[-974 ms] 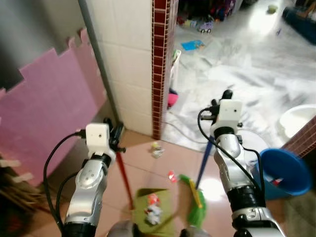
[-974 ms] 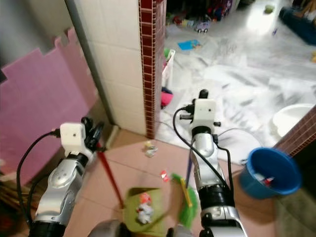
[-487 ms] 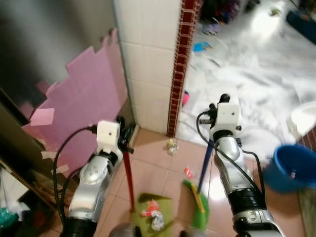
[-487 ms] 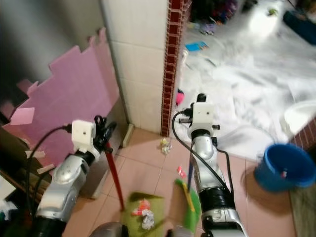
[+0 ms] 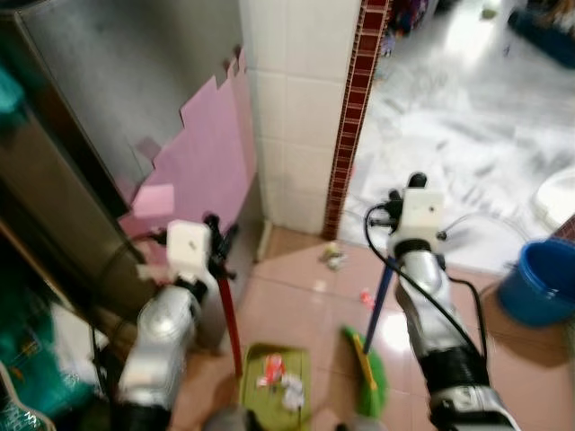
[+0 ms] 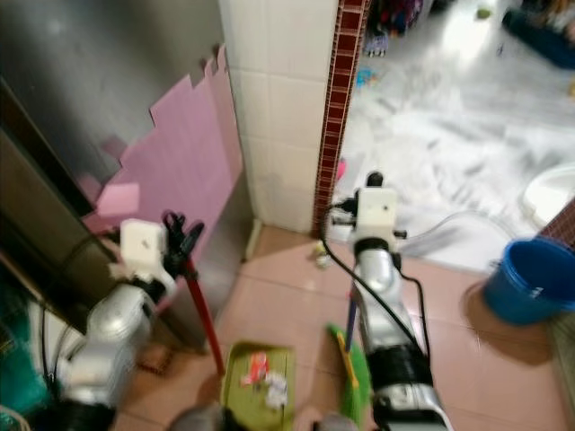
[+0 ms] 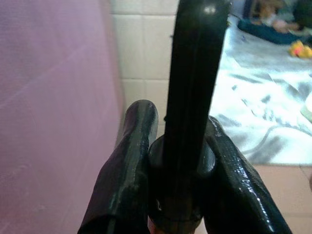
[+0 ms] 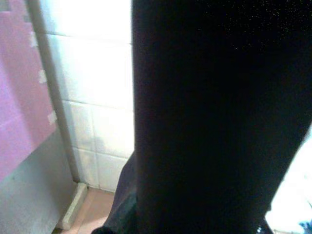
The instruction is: Sweep floor
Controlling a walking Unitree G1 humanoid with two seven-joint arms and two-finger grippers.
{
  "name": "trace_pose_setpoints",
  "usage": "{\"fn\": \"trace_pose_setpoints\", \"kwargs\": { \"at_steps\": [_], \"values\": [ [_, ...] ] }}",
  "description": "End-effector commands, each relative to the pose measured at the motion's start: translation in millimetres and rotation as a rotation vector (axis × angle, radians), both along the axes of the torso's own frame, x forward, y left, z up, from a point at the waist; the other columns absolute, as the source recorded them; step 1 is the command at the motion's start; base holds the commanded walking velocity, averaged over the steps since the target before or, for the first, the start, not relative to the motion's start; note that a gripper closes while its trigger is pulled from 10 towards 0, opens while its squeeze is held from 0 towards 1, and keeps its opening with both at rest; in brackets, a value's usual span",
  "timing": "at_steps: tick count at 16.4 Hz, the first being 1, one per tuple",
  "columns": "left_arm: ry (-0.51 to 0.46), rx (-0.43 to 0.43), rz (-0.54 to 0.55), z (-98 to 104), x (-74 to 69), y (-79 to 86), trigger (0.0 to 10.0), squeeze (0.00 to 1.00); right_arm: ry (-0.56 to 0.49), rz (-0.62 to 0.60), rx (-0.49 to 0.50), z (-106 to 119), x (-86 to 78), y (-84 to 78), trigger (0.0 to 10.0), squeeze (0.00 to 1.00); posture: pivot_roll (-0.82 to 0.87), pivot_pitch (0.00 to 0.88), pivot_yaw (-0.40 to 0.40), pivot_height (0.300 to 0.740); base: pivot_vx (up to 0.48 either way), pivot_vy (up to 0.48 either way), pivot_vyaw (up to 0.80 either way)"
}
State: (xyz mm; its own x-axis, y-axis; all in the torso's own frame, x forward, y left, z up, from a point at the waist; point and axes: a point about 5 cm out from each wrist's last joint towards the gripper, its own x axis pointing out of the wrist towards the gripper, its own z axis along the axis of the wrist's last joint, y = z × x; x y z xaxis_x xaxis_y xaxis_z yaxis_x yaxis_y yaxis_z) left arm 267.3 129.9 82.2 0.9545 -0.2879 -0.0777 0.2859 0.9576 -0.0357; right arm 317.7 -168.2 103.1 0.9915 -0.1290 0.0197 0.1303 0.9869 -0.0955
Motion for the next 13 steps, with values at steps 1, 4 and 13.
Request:
{"fn": "trace_pose_setpoints", "kwargs": {
  "at_steps": [1,4,13],
  "values": [
    [-0.048,-0.027,-0.032,11,2.6,-9.7,10.0,0.0,-0.016,-0.024,-0.024,6,0.5,-9.2,10.0,0.0,0.01,0.0,0.034,0.74,0.0,0.0,-0.8],
    [-0.04,-0.039,-0.036,11,5.0,-12.3,10.0,0.0,-0.001,-0.021,-0.018,5,0.7,-6.9,10.0,0.0,0.01,0.0,0.029,0.74,0.0,0.0,-0.8],
    [-0.053,-0.01,0.372,3,21.1,15.7,10.0,0.0,0.05,-0.008,0.083,5,6.0,-0.7,10.0,0.0,0.01,0.0,0.016,0.74,0.0,0.0,-0.32]
  ]
}}
